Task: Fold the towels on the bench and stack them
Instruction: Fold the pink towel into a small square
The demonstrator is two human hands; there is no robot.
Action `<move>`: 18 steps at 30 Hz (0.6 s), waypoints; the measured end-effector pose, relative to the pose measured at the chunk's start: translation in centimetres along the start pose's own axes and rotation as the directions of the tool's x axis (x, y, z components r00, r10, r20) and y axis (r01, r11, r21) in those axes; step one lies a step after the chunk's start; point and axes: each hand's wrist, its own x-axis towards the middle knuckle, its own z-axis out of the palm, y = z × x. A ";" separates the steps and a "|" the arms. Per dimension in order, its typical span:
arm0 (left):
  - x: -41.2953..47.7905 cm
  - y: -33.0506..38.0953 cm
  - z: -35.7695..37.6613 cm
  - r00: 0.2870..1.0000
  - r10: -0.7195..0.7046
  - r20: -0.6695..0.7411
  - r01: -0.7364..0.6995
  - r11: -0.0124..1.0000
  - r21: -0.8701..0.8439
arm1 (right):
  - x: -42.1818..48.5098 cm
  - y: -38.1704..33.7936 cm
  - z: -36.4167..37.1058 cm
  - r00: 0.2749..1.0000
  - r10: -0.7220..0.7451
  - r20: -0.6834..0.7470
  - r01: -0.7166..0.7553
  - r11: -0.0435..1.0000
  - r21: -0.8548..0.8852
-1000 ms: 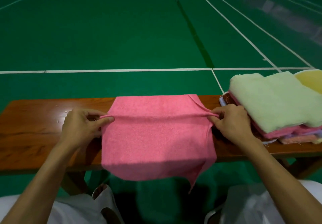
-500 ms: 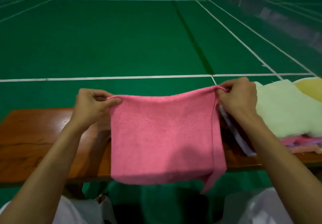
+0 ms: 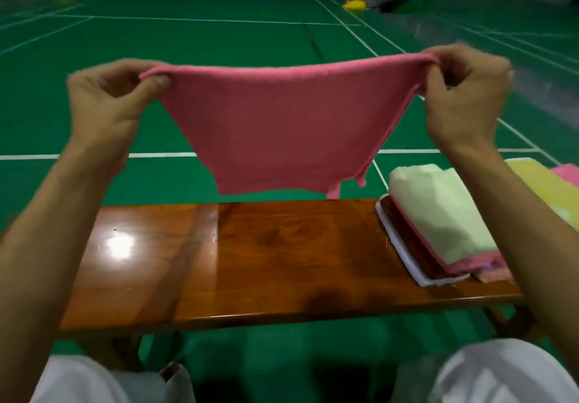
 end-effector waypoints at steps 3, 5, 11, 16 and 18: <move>-4.7 -0.8 -0.9 0.992 -0.064 0.112 0.060 0.998 0.037 | -3.9 0.7 -1.7 0.990 0.075 0.118 -0.077 0.997 0.012; -7.9 -1.9 -1.8 0.964 -0.139 0.227 0.120 0.988 0.095 | -7.3 1.1 -2.4 0.958 0.113 0.264 -0.120 0.993 0.013; -15.1 -5.3 -4.1 0.658 -0.490 0.572 0.206 0.847 0.489 | -17.4 3.4 -2.6 0.609 0.173 0.774 0.080 0.958 -0.277; -16.5 -5.4 -3.7 0.360 -0.650 0.670 0.260 0.759 0.596 | -20.8 4.7 -2.6 0.325 0.294 0.899 0.353 0.844 -0.404; -16.5 -5.2 -3.6 0.246 -0.684 0.686 0.231 0.729 0.644 | -20.6 4.1 -2.6 0.295 0.336 0.895 0.406 0.804 -0.436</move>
